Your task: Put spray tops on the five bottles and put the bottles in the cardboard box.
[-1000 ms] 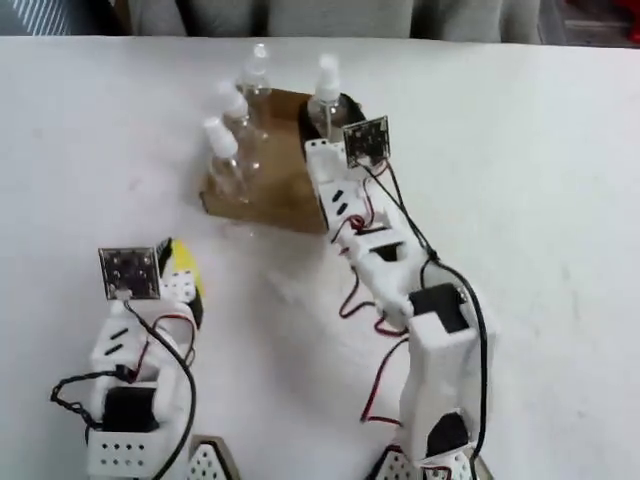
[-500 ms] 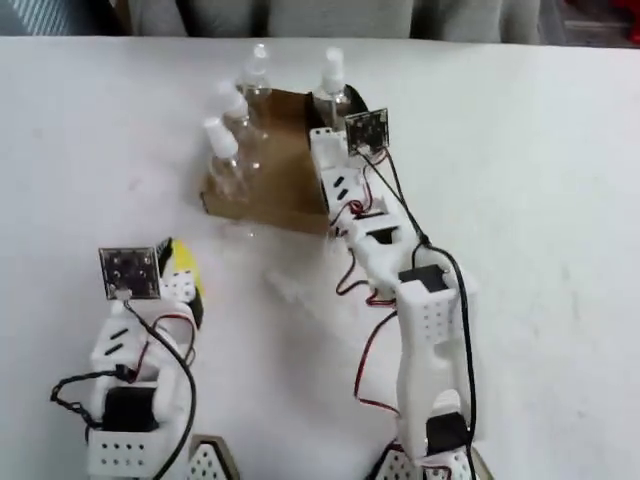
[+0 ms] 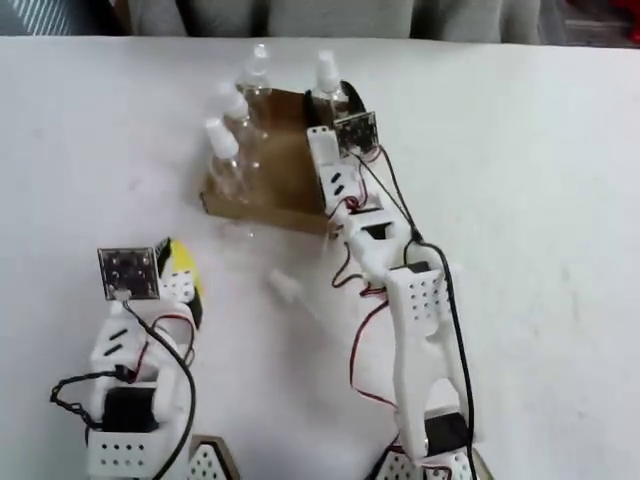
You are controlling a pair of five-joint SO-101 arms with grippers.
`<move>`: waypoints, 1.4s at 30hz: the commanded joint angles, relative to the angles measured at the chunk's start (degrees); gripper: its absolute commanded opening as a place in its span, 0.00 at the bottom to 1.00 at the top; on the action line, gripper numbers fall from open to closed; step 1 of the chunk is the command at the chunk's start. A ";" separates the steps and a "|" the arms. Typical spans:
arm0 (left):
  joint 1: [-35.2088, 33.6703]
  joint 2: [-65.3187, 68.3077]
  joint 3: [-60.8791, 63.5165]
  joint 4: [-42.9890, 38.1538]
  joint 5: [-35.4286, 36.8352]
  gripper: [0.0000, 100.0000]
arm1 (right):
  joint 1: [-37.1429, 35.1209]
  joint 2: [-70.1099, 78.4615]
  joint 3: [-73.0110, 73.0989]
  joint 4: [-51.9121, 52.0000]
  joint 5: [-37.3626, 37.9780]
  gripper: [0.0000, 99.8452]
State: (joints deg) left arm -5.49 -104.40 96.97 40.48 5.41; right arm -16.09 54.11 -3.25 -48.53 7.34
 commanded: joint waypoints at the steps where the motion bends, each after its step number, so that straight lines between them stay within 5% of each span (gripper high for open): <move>1: -0.57 -0.40 0.00 -1.58 -0.70 0.02 | 0.04 0.75 -3.43 -1.01 0.53 0.02; 36: -0.66 -0.40 0.00 -1.58 -0.70 0.02 | -0.04 -3.03 2.02 -0.92 -4.92 0.02; 42: -0.66 -0.40 0.00 -1.58 -0.70 0.02 | -0.13 -3.12 2.20 -0.57 -4.92 0.13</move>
State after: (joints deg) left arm -5.49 -104.40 96.97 40.48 5.41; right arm -16.00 51.74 0.70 -48.88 2.95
